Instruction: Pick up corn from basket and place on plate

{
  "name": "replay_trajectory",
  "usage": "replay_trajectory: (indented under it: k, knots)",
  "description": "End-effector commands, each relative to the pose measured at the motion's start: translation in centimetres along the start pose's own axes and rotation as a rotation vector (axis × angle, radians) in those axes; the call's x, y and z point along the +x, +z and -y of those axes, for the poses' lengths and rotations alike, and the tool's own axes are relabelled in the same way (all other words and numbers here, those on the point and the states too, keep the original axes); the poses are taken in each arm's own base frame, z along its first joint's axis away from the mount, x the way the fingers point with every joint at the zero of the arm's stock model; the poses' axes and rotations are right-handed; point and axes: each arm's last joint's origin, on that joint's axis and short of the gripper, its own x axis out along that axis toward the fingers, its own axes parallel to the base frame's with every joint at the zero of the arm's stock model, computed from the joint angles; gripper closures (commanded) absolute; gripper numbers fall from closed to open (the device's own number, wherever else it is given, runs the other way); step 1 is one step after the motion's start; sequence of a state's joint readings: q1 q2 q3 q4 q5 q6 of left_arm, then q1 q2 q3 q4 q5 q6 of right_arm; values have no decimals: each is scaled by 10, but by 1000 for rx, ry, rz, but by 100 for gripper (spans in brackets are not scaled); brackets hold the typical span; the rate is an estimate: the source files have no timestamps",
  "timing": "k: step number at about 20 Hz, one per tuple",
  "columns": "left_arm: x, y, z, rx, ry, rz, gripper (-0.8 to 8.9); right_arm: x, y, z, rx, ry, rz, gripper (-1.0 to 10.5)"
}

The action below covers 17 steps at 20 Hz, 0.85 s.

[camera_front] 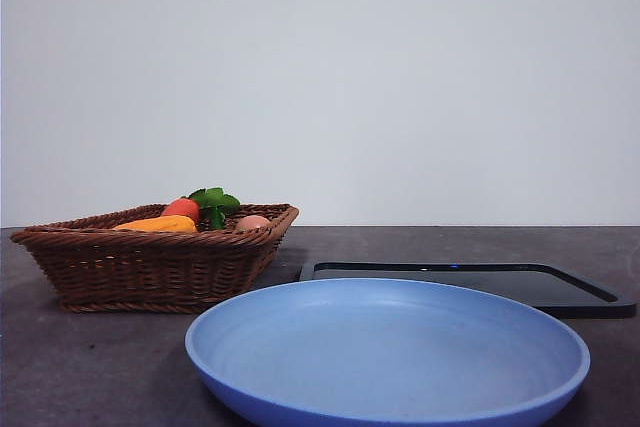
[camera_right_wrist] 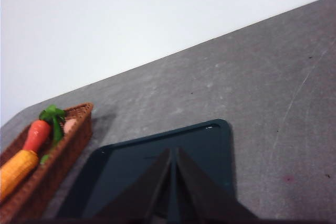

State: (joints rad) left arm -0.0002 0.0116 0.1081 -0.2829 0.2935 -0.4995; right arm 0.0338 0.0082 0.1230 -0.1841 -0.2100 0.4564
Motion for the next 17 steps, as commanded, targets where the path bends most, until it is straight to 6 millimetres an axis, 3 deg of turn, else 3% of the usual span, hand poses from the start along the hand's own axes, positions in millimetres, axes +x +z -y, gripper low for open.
replay_trajectory:
  k: [1, 8, 17]
  knots:
    - [-7, 13, 10, -21, -26, 5, 807, -5, 13, -8, 17, 18, 4, 945]
    - [-16, 34, 28, -13, -92, -81, 807, -12, 42, -27, -54, 55, -103, 945]
    - [-13, 58, 44, 113, -157, -330, 807, 1, 63, -42, -123, 190, -458, 945]
